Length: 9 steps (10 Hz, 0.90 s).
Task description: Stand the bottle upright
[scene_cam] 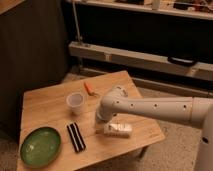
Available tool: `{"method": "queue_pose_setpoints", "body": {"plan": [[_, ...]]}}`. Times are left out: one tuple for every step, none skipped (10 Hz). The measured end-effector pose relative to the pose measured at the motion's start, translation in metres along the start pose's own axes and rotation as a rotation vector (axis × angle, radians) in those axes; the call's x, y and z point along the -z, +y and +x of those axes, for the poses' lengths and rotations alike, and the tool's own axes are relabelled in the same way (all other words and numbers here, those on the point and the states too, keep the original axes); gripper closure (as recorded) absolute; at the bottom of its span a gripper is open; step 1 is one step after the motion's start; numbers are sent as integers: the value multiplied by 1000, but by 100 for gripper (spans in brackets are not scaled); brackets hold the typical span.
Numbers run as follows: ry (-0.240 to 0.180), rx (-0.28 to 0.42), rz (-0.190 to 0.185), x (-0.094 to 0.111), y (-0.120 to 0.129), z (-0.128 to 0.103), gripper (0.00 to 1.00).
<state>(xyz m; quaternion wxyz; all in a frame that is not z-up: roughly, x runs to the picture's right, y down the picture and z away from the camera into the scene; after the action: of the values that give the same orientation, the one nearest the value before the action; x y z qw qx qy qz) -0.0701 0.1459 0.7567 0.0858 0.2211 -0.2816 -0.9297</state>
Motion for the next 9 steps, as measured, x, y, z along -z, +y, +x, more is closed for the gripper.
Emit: {"method": "queue_pose_setpoints", "body": {"plan": [[61,16,-7,8,3,12,56],[85,34,-8,12,5,22,51],[73,54,-7,13,5,27,42],[36,59,-7,9,5,29,33],[-7,54,-9,3,5,24,31],[-55,43,-9,-6,5,14,31],[-102,25,-10,-13,5,-1,31],[-121,4,-9,-14,4,-12,31],[-136,-12,-6,-14,3,-22,31]]}}
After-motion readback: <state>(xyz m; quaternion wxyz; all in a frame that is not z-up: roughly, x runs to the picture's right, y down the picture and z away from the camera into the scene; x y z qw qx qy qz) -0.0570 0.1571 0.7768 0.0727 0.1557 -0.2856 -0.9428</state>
